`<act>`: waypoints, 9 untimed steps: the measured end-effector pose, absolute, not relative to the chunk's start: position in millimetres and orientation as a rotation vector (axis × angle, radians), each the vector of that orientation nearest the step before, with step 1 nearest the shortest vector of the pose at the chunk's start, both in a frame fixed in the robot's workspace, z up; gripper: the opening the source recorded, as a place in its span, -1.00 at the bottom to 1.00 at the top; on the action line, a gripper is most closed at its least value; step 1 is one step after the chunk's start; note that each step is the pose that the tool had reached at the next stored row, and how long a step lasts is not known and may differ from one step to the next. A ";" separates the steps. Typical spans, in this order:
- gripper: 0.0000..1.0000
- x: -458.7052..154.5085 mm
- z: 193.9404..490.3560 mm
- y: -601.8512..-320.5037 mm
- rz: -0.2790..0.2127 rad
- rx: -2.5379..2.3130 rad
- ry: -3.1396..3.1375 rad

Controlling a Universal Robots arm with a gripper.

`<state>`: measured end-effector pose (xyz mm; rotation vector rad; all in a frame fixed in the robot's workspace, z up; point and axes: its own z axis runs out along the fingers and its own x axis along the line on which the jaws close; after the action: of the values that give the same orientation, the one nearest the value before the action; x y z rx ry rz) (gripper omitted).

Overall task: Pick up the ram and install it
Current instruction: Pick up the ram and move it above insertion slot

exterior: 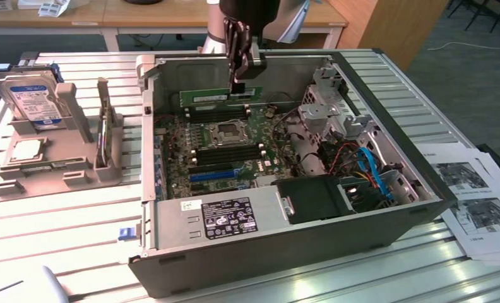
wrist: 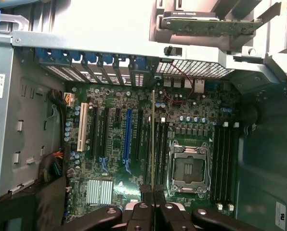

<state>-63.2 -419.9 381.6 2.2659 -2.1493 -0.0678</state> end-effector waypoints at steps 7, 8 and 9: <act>-0.76 -63.2 374.9 -419.9 -0.066 2.266 -2.150; -0.76 -63.2 374.9 -419.9 -0.066 2.266 -2.150; -0.76 -63.2 374.9 -419.9 -0.066 2.266 -2.150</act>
<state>-63.2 -419.9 374.9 2.2665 -2.1498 -0.0665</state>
